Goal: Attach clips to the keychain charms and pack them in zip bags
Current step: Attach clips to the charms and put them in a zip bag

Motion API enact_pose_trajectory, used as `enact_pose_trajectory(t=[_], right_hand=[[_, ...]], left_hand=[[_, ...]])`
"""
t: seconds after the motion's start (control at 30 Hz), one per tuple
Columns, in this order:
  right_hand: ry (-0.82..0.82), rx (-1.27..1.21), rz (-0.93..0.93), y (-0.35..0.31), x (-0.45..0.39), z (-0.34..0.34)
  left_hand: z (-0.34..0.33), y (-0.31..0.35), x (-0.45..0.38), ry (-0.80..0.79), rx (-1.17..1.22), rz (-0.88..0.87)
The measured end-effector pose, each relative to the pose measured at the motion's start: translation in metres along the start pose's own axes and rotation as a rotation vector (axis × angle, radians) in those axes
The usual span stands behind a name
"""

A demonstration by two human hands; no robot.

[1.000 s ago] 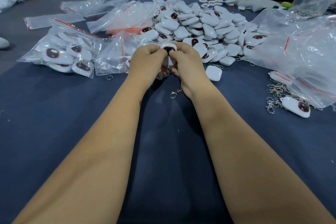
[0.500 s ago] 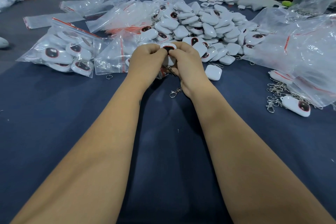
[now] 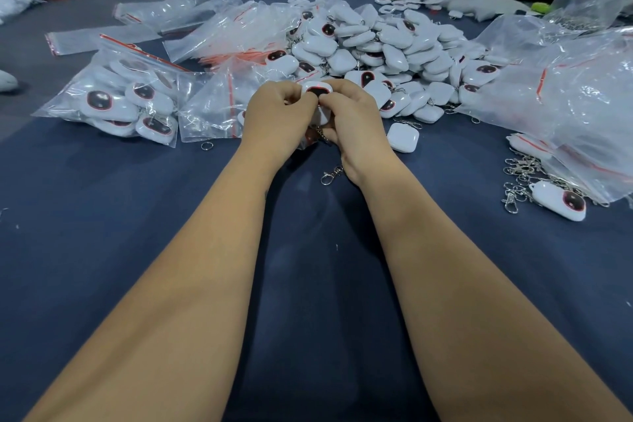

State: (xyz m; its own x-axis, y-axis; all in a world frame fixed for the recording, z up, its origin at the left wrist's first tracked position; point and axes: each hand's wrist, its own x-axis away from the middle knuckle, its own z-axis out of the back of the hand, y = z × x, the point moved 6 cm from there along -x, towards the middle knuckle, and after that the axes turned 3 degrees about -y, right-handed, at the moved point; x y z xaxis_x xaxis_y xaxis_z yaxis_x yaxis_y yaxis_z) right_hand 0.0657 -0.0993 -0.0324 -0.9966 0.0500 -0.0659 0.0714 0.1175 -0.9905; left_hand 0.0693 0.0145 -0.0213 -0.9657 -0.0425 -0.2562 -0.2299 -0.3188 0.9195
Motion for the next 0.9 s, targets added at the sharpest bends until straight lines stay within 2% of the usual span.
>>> enact_pose_trajectory(t=[0.2,0.3,0.43,0.63,0.73,0.83,0.9], right_hand=[[0.126,0.039,0.040,-0.003,0.000,0.004],[0.155,-0.065,0.055,-0.005,-0.001,0.008],[0.214,-0.127,0.097,-0.006,-0.003,0.016],[0.102,-0.368,0.103,-0.010,-0.002,0.008],[0.086,-0.232,0.105,-0.010,0.000,0.006],[0.156,0.063,0.130,-0.010,0.003,0.009],[0.187,0.171,0.153,-0.011,0.006,0.011]], left_hand=[[0.004,-0.004,-0.001,0.074,0.164,0.061],[0.007,-0.001,0.000,0.097,0.087,-0.010],[0.006,-0.005,-0.003,0.087,0.025,0.000],[0.005,-0.006,-0.004,0.078,-0.041,0.041],[0.008,-0.002,-0.001,0.105,-0.025,0.034],[0.012,-0.002,0.002,0.143,0.048,0.069],[0.015,-0.003,0.002,0.174,0.099,0.084]])
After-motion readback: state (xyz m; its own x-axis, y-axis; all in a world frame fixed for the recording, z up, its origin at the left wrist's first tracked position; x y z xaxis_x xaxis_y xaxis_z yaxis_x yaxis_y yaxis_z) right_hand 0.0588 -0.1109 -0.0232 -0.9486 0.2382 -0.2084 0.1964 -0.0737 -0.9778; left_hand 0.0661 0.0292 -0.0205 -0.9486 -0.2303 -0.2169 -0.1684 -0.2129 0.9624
